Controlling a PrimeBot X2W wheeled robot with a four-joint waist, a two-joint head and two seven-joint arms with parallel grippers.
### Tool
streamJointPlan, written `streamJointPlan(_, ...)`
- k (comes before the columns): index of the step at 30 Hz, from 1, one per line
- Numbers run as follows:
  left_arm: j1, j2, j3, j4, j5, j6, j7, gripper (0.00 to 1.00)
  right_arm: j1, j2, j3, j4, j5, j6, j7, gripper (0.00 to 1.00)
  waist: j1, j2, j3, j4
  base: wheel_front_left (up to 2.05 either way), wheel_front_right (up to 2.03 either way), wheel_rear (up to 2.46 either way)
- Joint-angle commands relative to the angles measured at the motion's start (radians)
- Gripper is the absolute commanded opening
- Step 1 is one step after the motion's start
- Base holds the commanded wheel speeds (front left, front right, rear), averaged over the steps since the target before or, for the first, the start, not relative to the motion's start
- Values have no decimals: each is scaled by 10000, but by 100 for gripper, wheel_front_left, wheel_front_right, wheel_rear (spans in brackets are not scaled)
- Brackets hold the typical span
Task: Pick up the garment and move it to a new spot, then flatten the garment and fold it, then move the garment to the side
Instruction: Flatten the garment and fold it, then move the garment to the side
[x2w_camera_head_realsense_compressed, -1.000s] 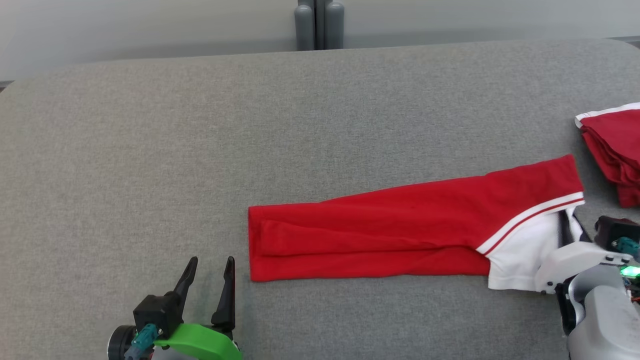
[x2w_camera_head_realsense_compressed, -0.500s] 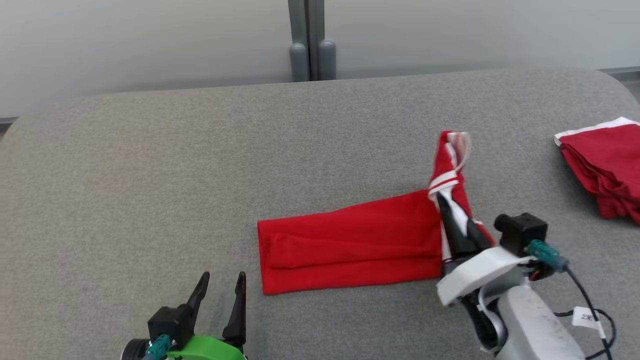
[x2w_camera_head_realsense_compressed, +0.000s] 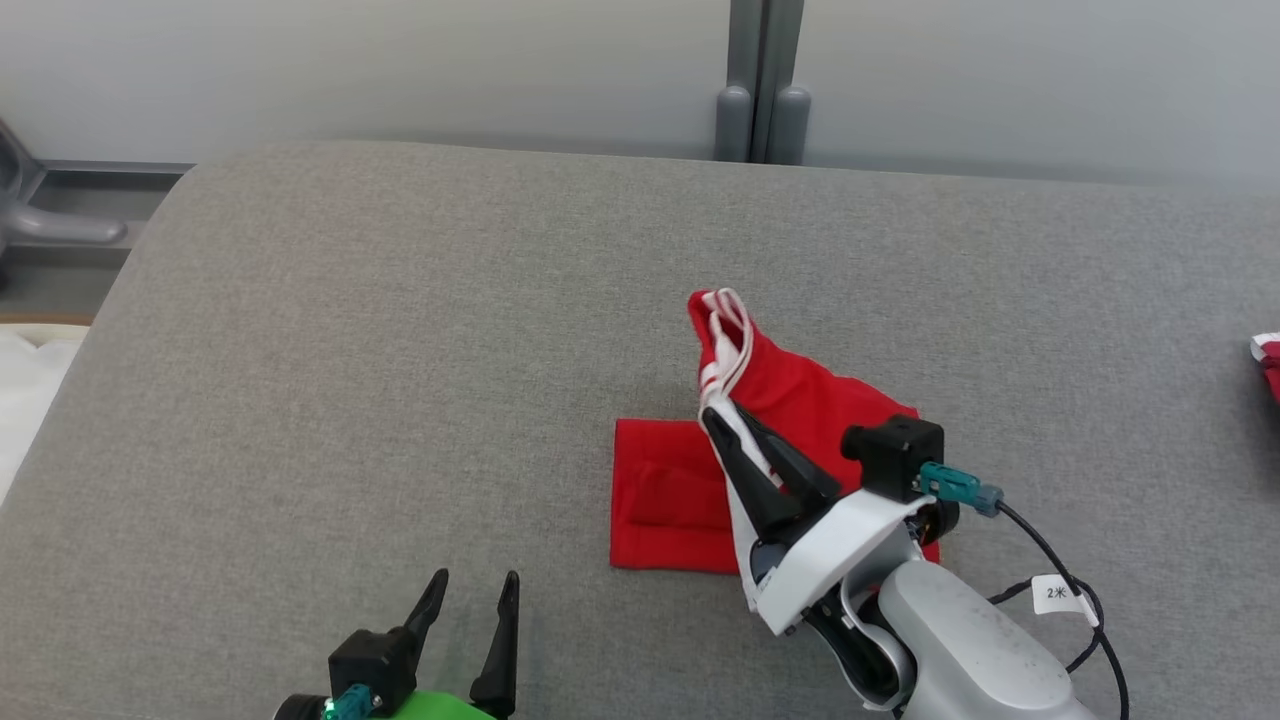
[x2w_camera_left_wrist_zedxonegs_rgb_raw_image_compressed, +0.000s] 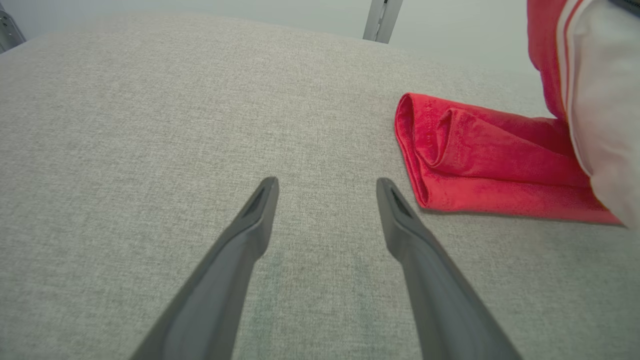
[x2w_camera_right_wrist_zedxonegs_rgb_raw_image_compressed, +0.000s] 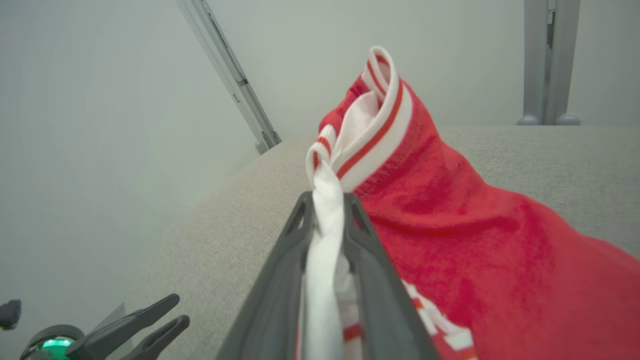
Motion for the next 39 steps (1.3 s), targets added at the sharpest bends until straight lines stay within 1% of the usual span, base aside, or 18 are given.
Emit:
streamJointPlan(1,-138,11,-14,3,-27,-30,7,100,-83,-50,151,-47,326,-9,-15,100,0,0,47,205,0,0,0)
streamJointPlan(4,-229,13,128,9,-31,-30,7,100,-85,-52,367,-377,721,-11,-15,100,0,0,35,83,0,0,0)
streamJointPlan(6,-218,11,321,-35,4,-30,7,100,-13,-70,122,-523,566,-11,-13,100,0,0,-7,-131,0,0,0)
streamJointPlan(8,-197,9,459,-85,80,-30,7,100,197,-73,-471,-581,289,-11,-13,100,0,0,-70,-397,0,0,0)
streamJointPlan(17,-110,19,1020,-315,297,-30,7,100,1538,-45,-3891,-615,-2803,-11,-7,100,0,0,-361,-1733,0,0,0)
streamJointPlan(21,24,20,1336,-460,577,-30,7,100,2142,-35,-4805,-720,-3824,-11,-7,100,0,0,-445,-2216,0,0,0)
streamJointPlan(25,278,19,1641,-686,1016,14,7,100,2708,-48,-5415,-678,-4283,-11,-9,100,0,0,-506,-2568,0,0,0)
streamJointPlan(28,490,17,1763,-859,1298,131,6,100,3135,-33,-5691,-605,-4487,-11,-7,100,0,0,-546,-2673,0,0,0)
streamJointPlan(32,757,18,1837,-973,1418,221,7,100,3483,-39,-5806,-480,-4556,-11,-7,100,0,0,-584,-2673,0,0,0)
streamJointPlan(36,817,17,1781,-1052,1364,224,7,100,3483,-39,-5693,-425,-4578,-11,-7,100,0,0,-548,-2502,0,0,0)
streamJointPlan(39,723,17,1709,-1050,1400,186,7,100,3147,-33,-5275,-167,-4568,-11,-7,100,0,0,-469,-2294,0,0,0)
